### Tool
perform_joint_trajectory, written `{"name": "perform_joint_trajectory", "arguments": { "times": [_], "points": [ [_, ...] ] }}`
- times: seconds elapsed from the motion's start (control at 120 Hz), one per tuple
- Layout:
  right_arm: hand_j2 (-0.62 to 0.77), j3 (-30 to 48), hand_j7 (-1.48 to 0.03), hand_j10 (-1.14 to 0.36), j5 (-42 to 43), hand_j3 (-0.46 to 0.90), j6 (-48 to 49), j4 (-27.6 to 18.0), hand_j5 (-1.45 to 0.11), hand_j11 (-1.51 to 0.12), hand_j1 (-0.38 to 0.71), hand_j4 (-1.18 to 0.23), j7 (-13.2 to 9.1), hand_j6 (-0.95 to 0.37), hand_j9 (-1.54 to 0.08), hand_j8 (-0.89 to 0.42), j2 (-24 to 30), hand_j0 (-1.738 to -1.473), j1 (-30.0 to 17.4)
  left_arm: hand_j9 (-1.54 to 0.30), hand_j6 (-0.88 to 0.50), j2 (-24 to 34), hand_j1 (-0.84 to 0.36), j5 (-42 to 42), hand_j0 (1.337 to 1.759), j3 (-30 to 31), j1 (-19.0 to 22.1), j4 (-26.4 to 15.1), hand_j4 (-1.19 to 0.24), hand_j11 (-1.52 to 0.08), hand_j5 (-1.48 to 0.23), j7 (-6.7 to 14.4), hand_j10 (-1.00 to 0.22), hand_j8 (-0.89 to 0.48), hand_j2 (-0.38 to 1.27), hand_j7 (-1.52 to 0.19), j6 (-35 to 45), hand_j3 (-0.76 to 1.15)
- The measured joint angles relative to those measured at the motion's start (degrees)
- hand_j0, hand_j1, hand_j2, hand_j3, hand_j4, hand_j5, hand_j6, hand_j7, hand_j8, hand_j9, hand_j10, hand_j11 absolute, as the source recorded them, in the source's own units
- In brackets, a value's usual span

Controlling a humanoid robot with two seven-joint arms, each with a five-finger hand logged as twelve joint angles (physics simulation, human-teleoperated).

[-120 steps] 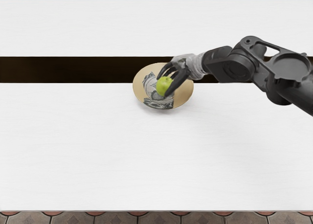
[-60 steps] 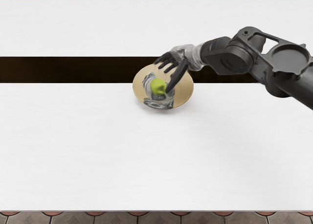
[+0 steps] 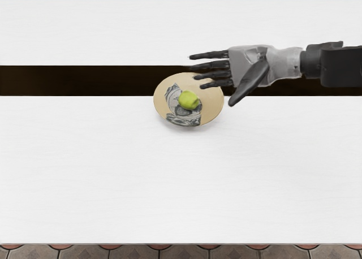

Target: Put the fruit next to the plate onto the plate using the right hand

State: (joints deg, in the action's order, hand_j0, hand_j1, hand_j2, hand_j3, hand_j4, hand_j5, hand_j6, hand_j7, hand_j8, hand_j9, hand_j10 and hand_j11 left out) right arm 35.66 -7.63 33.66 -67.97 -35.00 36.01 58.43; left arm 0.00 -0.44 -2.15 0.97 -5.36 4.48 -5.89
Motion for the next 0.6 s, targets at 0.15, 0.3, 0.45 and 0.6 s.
{"name": "perform_joint_trajectory", "arguments": {
  "times": [0.15,0.3,0.45,0.6],
  "points": [
    [-0.01,11.95,-0.06,-0.05,-3.45,0.0,1.04,-0.96,-0.06,-0.06,-0.29,-0.05,0.0,-0.04,-0.06,-0.04,2.28,-1.658,-13.91,-0.3,-0.23,0.0,0.07,0.0,1.658,0.0,0.0,0.0,-0.23,-0.3,-0.3,0.0,-0.23,-0.23,0.05,-0.3,0.0,0.0],
    [-0.01,15.82,-0.05,-0.04,-8.59,0.0,1.29,-1.03,-0.05,-0.05,-0.3,-0.04,0.0,-0.04,-0.05,-0.04,6.55,-1.658,-21.11,-0.3,-0.23,0.0,0.07,0.0,1.658,-0.01,0.0,0.0,-0.23,-0.3,-0.3,0.0,-0.23,-0.23,0.05,-0.3,0.0,0.0],
    [-0.01,16.62,-0.05,-0.04,-11.02,0.0,1.35,-1.02,-0.05,-0.05,-0.31,-0.03,0.0,-0.03,-0.05,-0.03,9.92,-1.658,-23.62,-0.3,-0.23,0.0,0.07,0.0,1.658,-0.01,0.0,0.0,-0.23,-0.3,-0.3,0.0,-0.23,-0.23,0.05,-0.3,0.0,0.0],
    [-0.01,16.51,-0.05,-0.03,-11.62,0.0,1.36,-1.23,-0.04,-0.05,-0.31,-0.03,0.0,-0.03,-0.05,-0.03,12.77,-1.658,-24.26,-0.3,-0.23,0.0,0.07,0.0,1.658,-0.02,0.0,0.0,-0.23,-0.3,-0.3,0.0,-0.23,-0.23,0.05,-0.3,0.0,0.0]
  ]
}}
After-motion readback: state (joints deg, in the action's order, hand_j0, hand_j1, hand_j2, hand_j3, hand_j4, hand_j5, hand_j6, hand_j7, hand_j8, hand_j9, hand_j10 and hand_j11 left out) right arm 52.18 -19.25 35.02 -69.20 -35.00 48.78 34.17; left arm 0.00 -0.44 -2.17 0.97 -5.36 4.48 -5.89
